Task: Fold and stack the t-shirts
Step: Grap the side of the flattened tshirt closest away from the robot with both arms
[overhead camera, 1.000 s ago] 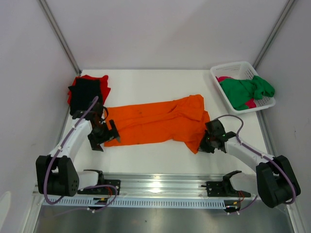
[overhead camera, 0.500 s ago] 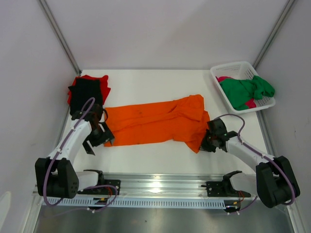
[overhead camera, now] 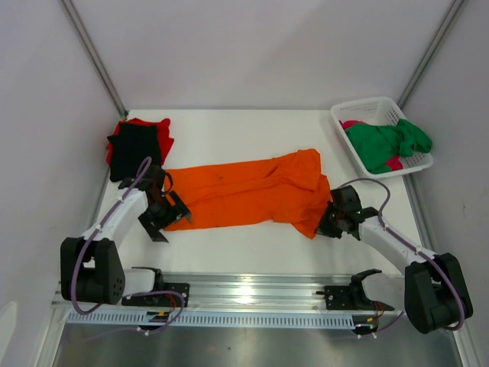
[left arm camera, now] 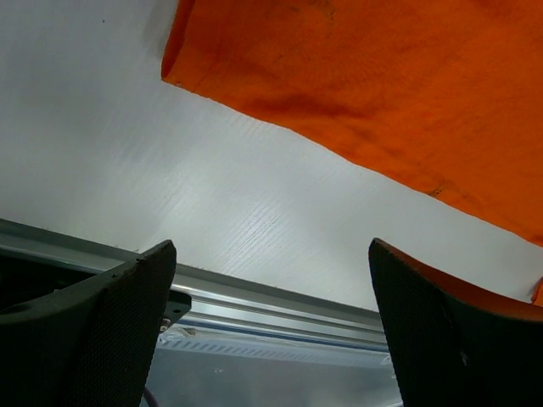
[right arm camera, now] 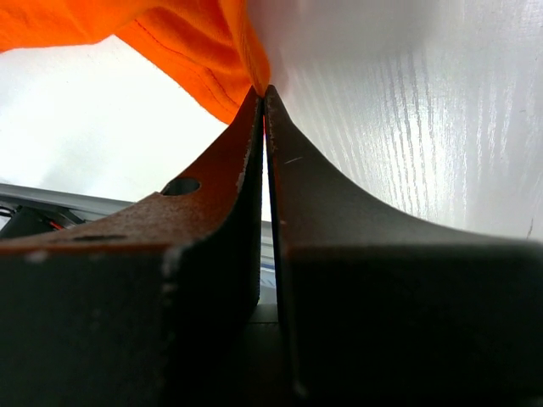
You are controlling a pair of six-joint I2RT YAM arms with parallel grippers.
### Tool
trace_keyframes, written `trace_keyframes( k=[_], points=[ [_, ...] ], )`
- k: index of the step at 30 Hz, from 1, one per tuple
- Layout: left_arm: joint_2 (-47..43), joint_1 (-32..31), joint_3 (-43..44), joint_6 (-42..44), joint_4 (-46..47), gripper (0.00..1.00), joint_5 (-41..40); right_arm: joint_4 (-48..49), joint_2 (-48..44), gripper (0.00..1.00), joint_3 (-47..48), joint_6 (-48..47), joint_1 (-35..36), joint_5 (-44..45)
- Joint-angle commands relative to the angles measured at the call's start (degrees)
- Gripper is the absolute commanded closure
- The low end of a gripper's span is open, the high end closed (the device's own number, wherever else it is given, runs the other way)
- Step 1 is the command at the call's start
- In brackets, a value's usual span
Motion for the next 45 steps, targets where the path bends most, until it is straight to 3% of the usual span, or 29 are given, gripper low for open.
trace_keyframes(
  k=[1,7,20,26,33,45],
  points=[
    [0.2,-0.32,2.37,-1.56,-0.11,0.04,-0.53,-0.32,-0.89,1.0,-0.38,-1.38,-0.84,-0.52],
    [-0.06,-0.32,2.29,-6.73,-2.66,0.04,-4.66,-0.85,-0.72,1.0,-0.11,-2.52,-1.98,-0.87],
    [-1.73,-0.32,-5.36,-21.5,4.28,0.04,-1.85,-1.02,-0.45,1.0,0.33,-2.7,-2.77,-1.05],
    [-6.38,-0.32,-7.03,-29.23,3.67,0.04,-9.75,-1.73,-0.63,1.0,0.41,-2.96,-3.12,-1.05],
    [-7.27,-0.23,-5.28,-32.14,0.06,0.03,-17.05,-1.9,-0.01,1.0,1.38,-3.58,-3.74,-0.87],
    [1.77,-0.23,-4.49,-33.73,4.36,0.02,-18.02,-2.61,0.87,1.0,2.26,-4.02,-4.44,-1.05]
  ],
)
